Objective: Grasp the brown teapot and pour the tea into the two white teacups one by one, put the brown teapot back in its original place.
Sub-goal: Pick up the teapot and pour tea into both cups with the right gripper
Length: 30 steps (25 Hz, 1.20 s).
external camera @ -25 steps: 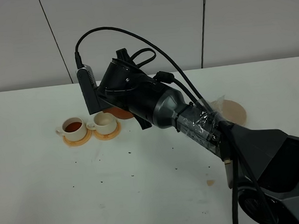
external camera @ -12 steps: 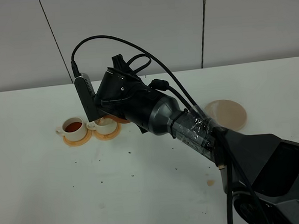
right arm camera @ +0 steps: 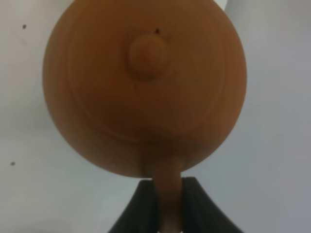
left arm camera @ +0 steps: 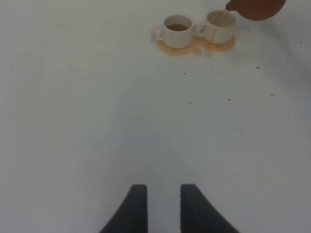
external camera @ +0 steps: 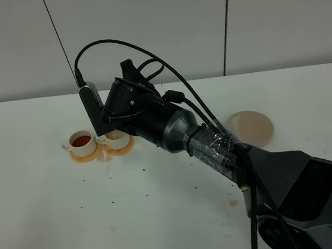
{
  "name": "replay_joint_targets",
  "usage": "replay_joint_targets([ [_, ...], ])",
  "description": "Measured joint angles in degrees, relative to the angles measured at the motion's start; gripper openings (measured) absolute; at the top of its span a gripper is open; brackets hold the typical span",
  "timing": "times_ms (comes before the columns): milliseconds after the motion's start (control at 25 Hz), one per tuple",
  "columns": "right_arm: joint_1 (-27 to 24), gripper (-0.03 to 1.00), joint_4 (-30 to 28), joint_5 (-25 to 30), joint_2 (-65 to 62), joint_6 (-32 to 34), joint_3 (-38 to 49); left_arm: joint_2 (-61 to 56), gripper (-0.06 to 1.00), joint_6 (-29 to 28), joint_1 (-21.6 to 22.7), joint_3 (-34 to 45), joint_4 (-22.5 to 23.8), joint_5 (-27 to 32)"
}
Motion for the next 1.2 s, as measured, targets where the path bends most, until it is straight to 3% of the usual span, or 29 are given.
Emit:
replay_joint_targets([
  [1200, -1.6, 0.10, -0.8, -0.9, 1.3, -0.2, 0.0, 0.0, 0.24, 0.0, 0.0, 0.0, 0.0, 0.0],
])
